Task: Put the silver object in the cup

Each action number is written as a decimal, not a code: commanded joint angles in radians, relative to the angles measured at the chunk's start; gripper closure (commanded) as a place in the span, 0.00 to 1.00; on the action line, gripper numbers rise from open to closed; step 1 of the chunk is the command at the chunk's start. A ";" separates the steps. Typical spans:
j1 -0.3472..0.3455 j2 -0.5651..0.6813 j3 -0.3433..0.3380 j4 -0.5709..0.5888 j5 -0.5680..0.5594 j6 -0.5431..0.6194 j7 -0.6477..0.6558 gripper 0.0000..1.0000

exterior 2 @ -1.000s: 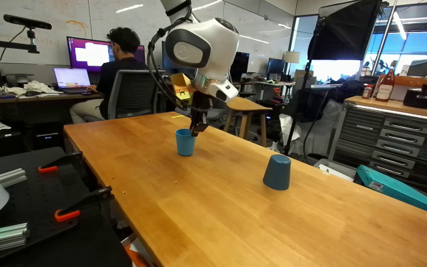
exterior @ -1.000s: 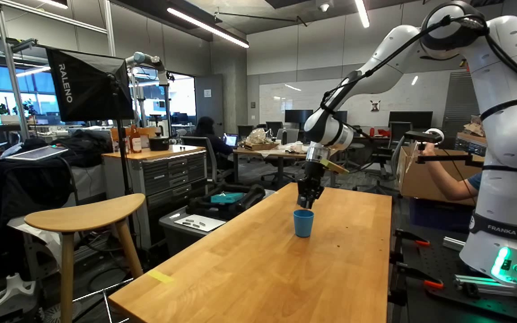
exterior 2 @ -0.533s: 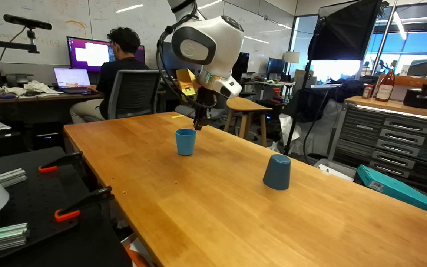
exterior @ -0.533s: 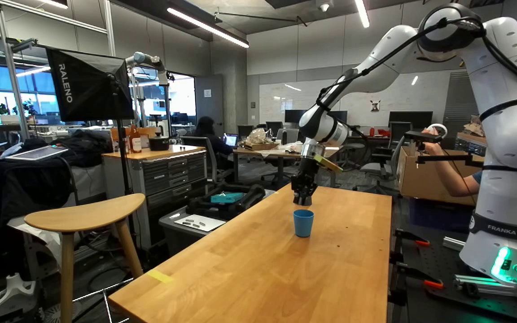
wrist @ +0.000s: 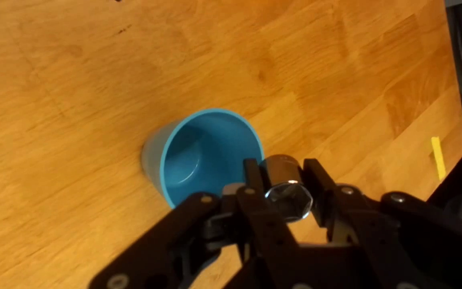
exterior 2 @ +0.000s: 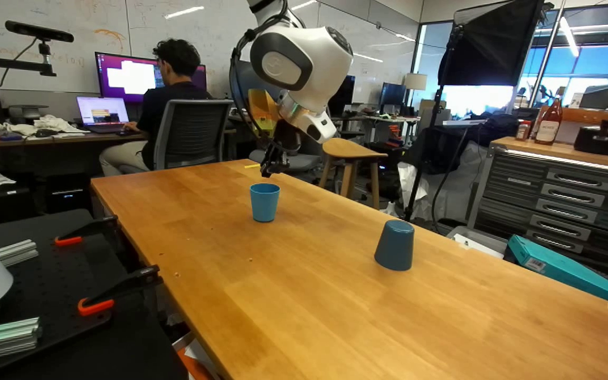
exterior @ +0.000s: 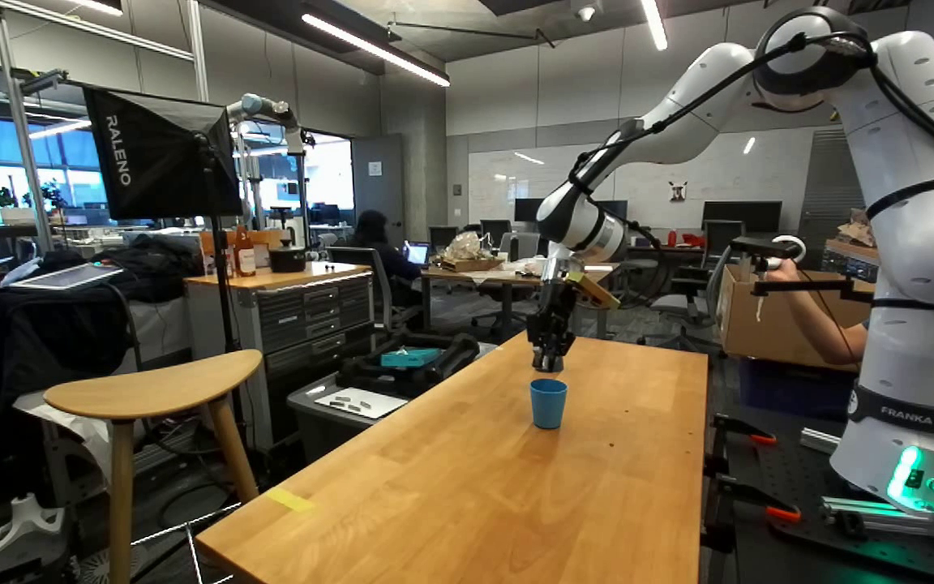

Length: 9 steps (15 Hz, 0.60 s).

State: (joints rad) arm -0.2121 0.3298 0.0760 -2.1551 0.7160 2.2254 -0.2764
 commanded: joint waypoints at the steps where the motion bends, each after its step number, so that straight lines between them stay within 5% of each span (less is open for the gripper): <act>1: 0.015 0.020 -0.027 0.018 0.025 -0.051 -0.020 0.90; 7: 0.027 0.056 -0.043 0.009 -0.006 -0.010 -0.014 0.89; 8: 0.028 0.061 -0.044 0.012 -0.012 -0.014 -0.015 0.44; 9: 0.028 0.065 -0.045 0.012 -0.015 -0.012 -0.015 0.43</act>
State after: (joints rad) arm -0.2083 0.3809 0.0548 -2.1566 0.7114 2.2094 -0.2778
